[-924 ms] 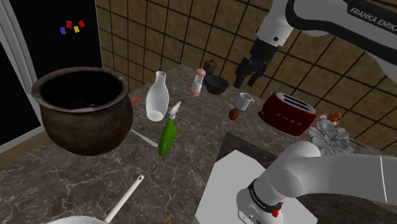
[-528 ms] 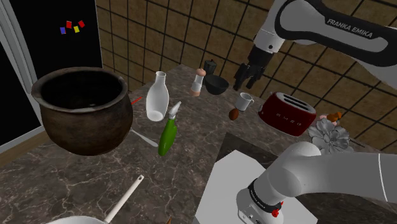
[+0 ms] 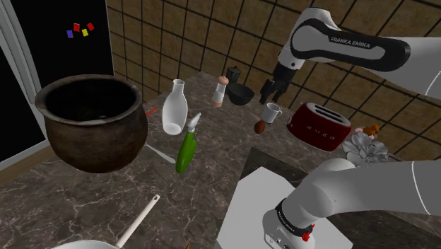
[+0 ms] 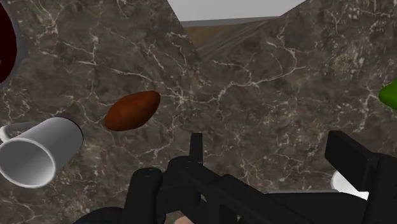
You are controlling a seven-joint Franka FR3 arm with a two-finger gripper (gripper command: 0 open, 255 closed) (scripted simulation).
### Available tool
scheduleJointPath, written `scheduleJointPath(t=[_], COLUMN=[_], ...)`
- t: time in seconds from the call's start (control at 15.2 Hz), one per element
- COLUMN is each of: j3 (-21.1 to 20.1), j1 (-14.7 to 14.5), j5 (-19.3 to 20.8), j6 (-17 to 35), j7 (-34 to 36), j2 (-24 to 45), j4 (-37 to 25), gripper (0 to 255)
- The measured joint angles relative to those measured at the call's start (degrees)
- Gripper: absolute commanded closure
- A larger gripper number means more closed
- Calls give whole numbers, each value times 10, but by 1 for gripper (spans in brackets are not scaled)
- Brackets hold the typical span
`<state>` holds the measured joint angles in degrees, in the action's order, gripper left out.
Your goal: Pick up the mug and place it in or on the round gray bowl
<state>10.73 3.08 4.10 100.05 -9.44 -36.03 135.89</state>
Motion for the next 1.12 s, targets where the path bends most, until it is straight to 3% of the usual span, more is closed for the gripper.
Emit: scheduleJointPath(t=[0.66,1.12], j3=[92,148], j1=[29,39], j5=[40,22], j6=[131,203], j7=[-99,-174], j2=[140,272], j4=[-18,-84], gripper=[0,0])
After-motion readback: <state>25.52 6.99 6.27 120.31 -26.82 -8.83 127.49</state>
